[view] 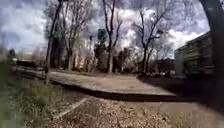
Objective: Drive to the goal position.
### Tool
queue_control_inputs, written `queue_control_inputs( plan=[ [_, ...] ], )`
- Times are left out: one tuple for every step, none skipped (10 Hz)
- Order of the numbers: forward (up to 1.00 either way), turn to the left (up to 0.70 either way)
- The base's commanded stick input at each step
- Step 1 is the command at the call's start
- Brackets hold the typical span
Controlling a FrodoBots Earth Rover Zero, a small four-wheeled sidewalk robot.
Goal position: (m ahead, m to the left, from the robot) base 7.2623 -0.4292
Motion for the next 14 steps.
queue_control_inputs(
  plan=[
    [0.7, 0.0],
    [0.7, 0.0],
    [0.7, 0.0],
    [0.7, -0.07],
    [0.7, -0.19],
    [0.7, -0.3],
    [0.7, -0.35],
    [0.7, -0.35],
    [0.7, -0.15],
    [0.7, 0.0],
    [0.7, 0.0],
    [0.7, 0.0],
    [0.7, 0.0],
    [0.7, 0.0]
  ],
)
